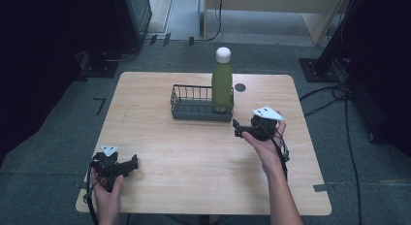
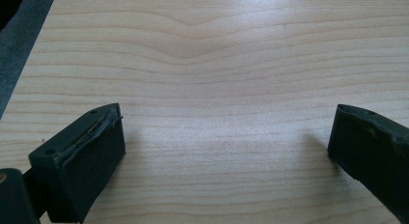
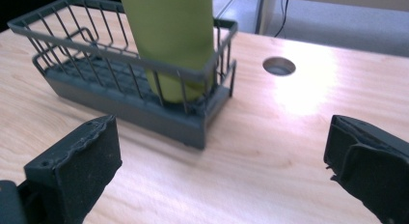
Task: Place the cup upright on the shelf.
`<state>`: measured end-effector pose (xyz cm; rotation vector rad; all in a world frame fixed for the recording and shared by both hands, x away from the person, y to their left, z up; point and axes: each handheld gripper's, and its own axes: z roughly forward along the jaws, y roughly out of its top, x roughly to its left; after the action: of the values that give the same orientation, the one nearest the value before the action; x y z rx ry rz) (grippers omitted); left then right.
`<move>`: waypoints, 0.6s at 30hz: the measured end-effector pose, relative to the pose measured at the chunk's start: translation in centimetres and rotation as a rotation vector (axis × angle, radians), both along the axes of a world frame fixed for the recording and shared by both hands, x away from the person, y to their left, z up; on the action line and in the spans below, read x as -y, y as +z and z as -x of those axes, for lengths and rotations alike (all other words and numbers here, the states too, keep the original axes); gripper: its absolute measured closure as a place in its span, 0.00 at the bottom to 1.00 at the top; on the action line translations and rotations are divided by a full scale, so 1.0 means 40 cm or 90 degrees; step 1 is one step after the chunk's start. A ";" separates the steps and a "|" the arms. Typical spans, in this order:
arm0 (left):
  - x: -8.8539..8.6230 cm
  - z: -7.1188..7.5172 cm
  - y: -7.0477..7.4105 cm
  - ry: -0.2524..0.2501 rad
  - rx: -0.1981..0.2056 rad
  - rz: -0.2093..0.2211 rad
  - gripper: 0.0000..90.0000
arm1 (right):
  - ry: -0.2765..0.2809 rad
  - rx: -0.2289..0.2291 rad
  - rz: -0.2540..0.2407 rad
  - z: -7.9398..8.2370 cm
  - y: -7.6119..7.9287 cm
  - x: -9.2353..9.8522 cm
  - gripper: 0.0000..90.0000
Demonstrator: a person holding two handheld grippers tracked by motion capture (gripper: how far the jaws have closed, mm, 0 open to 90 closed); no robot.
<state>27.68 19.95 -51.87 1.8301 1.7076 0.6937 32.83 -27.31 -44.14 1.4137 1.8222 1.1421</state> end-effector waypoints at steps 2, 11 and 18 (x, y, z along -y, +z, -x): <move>0.000 0.000 0.000 0.000 0.000 0.000 0.00 | -0.005 -0.002 0.001 0.012 -0.013 0.011 0.00; -0.001 0.000 0.000 -0.001 -0.001 -0.001 0.00 | -0.029 -0.022 0.000 0.068 -0.066 0.057 0.00; 0.000 0.000 0.000 -0.001 -0.001 -0.001 0.00 | -0.050 -0.042 0.005 0.116 -0.104 0.101 0.00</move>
<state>27.67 19.97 -51.86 1.8341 1.7066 0.6937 28.18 -31.37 -48.29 1.5213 1.7980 1.0588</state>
